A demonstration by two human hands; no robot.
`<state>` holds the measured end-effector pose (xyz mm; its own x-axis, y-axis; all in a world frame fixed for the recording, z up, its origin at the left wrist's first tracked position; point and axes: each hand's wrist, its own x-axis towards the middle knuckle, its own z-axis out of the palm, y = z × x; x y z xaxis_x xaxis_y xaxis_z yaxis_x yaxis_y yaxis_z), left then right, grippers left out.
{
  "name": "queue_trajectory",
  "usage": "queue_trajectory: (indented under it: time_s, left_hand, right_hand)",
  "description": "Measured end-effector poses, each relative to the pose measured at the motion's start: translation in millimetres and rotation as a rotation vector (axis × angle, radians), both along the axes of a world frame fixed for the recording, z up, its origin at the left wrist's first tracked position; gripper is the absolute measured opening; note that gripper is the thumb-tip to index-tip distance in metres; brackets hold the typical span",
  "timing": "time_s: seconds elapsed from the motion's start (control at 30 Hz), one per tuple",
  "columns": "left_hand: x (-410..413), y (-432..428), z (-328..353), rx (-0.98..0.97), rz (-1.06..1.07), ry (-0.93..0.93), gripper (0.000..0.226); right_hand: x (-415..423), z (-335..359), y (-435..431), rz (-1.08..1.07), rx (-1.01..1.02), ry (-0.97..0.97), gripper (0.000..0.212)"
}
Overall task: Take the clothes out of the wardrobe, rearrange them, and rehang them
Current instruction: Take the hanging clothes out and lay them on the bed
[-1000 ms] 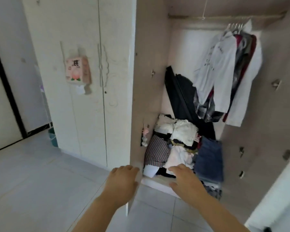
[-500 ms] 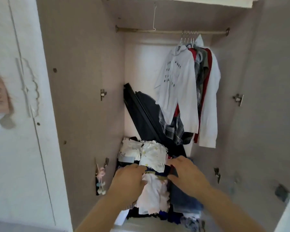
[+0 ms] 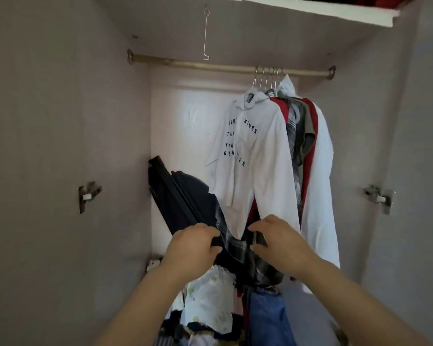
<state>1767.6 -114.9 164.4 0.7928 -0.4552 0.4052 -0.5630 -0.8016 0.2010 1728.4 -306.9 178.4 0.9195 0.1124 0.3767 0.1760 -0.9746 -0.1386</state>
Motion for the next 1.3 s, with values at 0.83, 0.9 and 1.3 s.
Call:
queue_trajectory:
  time_s: [0.83, 0.9, 1.3]
  left_hand:
    - [301, -122, 179, -0.332, -0.048, -0.221, 0.038]
    - [317, -126, 194, -0.378, -0.077, -0.25, 0.038]
    - [413, -139, 227, -0.473, -0.21, -0.345, 0.041]
  right_hand:
    - [312, 229, -68, 0.056, -0.18, -0.516, 0.044]
    - [332, 246, -71, 0.013, -0.164, -0.578, 0.043]
    - [416, 279, -122, -0.244, -0.193, -0.924, 0.042]
